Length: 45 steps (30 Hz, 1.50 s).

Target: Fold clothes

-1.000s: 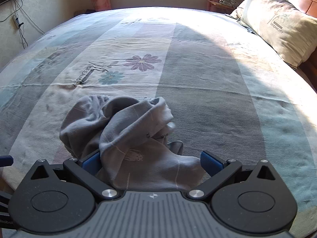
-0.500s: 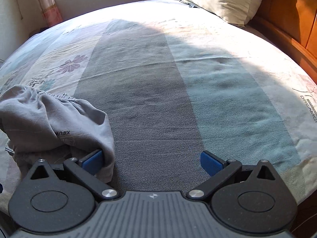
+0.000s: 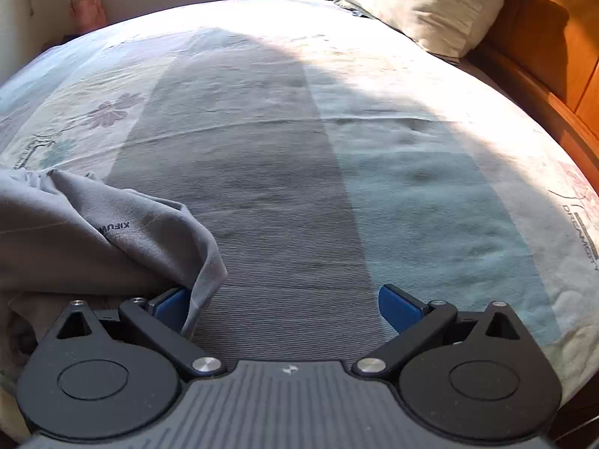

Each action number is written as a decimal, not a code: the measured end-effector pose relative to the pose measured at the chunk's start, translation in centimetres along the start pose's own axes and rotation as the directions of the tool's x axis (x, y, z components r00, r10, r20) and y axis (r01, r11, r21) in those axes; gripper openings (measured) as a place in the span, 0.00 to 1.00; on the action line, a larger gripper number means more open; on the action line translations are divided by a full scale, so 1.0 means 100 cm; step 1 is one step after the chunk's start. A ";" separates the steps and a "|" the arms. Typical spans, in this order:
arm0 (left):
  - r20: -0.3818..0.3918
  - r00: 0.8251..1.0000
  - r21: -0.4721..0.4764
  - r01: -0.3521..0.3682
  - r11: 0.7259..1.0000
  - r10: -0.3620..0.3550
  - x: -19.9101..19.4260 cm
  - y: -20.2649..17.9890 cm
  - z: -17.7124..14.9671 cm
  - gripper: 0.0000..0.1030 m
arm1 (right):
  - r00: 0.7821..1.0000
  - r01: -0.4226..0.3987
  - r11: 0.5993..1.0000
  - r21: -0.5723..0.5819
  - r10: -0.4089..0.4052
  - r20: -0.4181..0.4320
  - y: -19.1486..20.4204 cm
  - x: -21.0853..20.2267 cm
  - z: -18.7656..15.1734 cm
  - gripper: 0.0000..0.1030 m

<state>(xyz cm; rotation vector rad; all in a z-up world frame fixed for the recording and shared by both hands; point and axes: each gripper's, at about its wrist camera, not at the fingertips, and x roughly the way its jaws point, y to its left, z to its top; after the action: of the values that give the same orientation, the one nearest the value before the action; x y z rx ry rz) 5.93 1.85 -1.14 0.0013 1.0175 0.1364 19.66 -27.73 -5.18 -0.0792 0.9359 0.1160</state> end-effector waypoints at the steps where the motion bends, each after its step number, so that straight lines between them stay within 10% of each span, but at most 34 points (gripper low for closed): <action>1: 0.002 1.000 0.001 0.001 1.000 -0.001 0.000 -0.001 0.001 0.99 | 0.999 0.031 0.999 0.017 -0.031 -0.006 -0.010 0.002 -0.003 1.00; 11: 0.028 0.999 0.062 0.041 0.997 -0.043 0.002 -0.018 0.016 0.99 | 0.983 0.176 0.975 0.134 -0.166 -0.079 -0.081 -0.009 -0.033 1.00; 24: 0.039 0.989 0.207 0.133 0.969 -0.144 0.031 -0.056 0.060 0.99 | 0.997 -0.061 0.998 0.029 0.060 0.040 -0.022 -0.053 -0.013 1.00; 32: 0.007 0.937 0.403 0.317 0.859 -0.349 0.038 -0.121 0.077 0.99 | 0.998 -0.062 0.997 0.047 0.061 0.010 -0.032 -0.056 -0.027 1.00; 36: -0.029 0.938 0.466 0.318 0.825 -0.345 0.056 -0.148 0.075 0.99 | 0.999 -0.045 0.995 0.084 0.044 0.013 -0.051 -0.061 -0.032 1.00; 45: 0.018 0.967 0.264 0.240 0.934 -0.254 0.084 -0.090 0.115 1.00 | 0.999 -0.050 0.991 0.120 0.049 0.009 -0.065 -0.060 -0.042 1.00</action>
<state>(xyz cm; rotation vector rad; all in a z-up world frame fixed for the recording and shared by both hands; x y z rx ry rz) 21.09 -5.44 -2.77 0.1158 0.9689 -0.2275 13.70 -35.04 -2.71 0.0559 0.9376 0.1053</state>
